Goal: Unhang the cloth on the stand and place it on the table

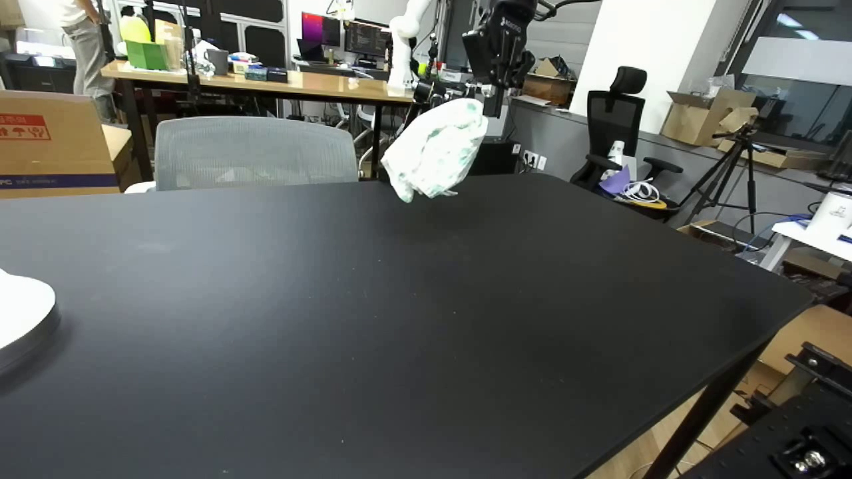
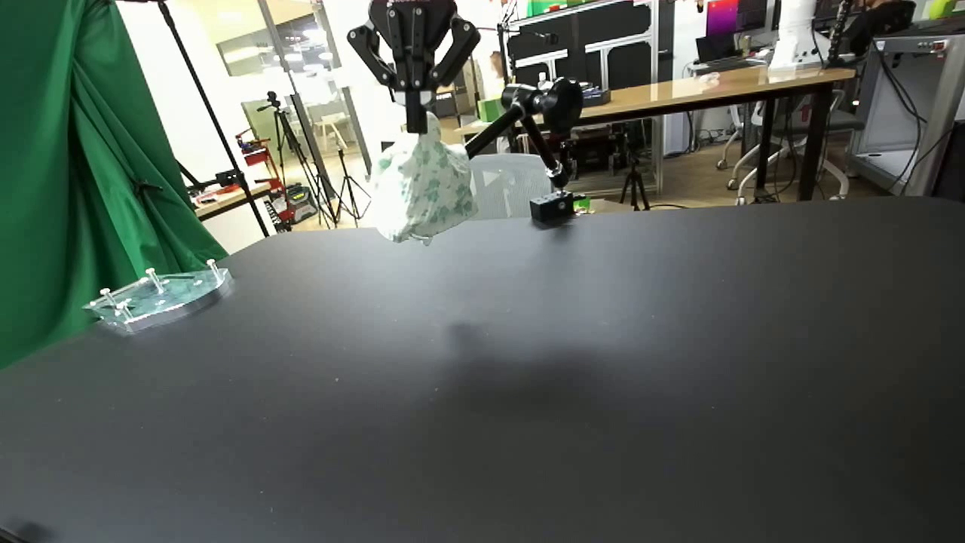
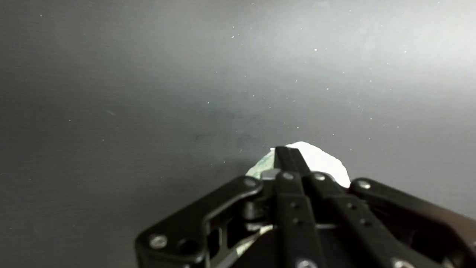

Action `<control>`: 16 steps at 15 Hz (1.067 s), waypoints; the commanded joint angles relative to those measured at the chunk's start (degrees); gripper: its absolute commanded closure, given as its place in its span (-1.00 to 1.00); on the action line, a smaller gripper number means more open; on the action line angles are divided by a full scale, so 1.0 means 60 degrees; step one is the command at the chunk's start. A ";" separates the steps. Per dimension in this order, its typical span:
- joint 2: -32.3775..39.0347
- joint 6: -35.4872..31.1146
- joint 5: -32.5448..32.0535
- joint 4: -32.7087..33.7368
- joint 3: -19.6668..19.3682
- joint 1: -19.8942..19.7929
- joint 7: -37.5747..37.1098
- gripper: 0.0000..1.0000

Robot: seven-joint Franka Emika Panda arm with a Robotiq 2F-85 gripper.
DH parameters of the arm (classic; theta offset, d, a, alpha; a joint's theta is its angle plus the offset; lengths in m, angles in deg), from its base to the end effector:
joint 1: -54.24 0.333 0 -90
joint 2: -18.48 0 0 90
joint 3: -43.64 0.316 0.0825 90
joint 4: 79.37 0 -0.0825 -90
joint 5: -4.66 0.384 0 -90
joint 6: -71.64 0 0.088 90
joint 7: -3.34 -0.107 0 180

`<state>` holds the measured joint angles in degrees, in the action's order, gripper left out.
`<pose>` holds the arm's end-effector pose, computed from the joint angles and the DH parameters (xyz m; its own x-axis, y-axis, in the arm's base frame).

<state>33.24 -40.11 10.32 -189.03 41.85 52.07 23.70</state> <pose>0.5854 -0.0332 0.3451 0.9521 0.2463 -0.1811 0.2218 -0.9642 -0.1455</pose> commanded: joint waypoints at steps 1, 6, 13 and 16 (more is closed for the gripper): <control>-0.0098 0.0421 0.0038 0.0328 0.0180 -0.0138 0.0056 1.00; -0.0166 0.0189 -0.0030 0.0142 0.0221 -0.0098 0.0049 1.00; -0.2189 -0.0575 -0.1455 -0.1936 0.0260 0.0240 -0.0480 1.00; -0.3220 -0.0846 -0.1803 -0.3077 0.0440 0.0443 -0.0601 1.00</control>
<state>21.73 -42.85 1.79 -199.23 43.55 53.64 22.81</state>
